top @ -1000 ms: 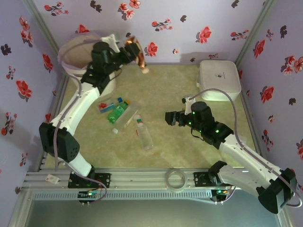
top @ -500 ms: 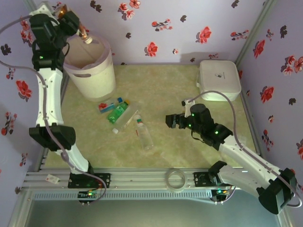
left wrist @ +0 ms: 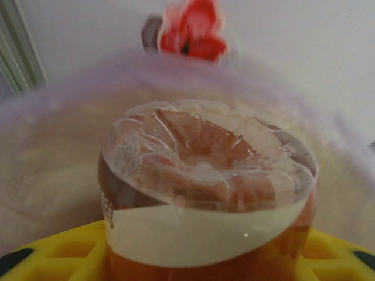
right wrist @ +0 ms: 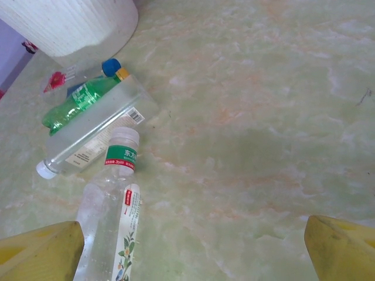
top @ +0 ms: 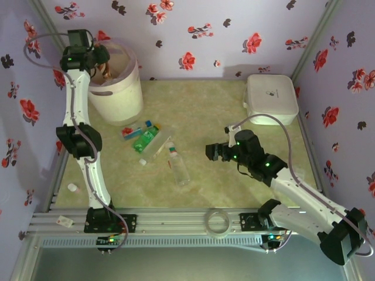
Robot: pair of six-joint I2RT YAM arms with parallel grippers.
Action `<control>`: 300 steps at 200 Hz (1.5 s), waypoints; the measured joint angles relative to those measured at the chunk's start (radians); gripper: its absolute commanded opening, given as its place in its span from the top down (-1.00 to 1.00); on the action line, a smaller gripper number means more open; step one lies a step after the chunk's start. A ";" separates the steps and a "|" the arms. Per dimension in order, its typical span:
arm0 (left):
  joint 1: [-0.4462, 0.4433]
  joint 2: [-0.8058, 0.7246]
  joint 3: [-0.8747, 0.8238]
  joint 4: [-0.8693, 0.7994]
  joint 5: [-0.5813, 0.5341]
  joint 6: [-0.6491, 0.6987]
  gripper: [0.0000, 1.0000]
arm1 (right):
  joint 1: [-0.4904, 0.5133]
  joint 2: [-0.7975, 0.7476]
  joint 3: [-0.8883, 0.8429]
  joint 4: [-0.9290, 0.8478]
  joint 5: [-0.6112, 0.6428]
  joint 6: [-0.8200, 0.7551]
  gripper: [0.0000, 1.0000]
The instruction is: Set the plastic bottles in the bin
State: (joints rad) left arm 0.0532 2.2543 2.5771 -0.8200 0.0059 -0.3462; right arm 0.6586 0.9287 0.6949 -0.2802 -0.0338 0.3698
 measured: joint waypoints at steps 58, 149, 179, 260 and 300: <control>-0.069 0.014 -0.030 -0.060 -0.002 0.083 0.35 | 0.000 0.062 0.002 -0.007 -0.001 -0.003 -0.95; -0.065 0.052 -0.033 -0.079 0.012 0.114 -0.83 | 0.000 0.062 0.002 -0.008 0.000 -0.003 -0.95; -0.063 0.050 -0.030 -0.080 0.009 0.118 -0.93 | 0.000 0.061 0.002 -0.008 0.000 -0.003 -0.95; -0.057 -0.342 -0.179 -0.008 -0.113 0.176 -0.99 | 0.000 -0.002 0.001 -0.034 0.050 -0.021 -0.95; -0.119 -0.629 -0.283 0.009 -0.210 0.189 -0.99 | -0.033 0.024 -0.006 -0.031 0.080 -0.018 -0.95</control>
State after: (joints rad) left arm -0.0654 1.6253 2.2944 -0.8112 -0.2043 -0.1574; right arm 0.6254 0.9527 0.6888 -0.3111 0.0467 0.3523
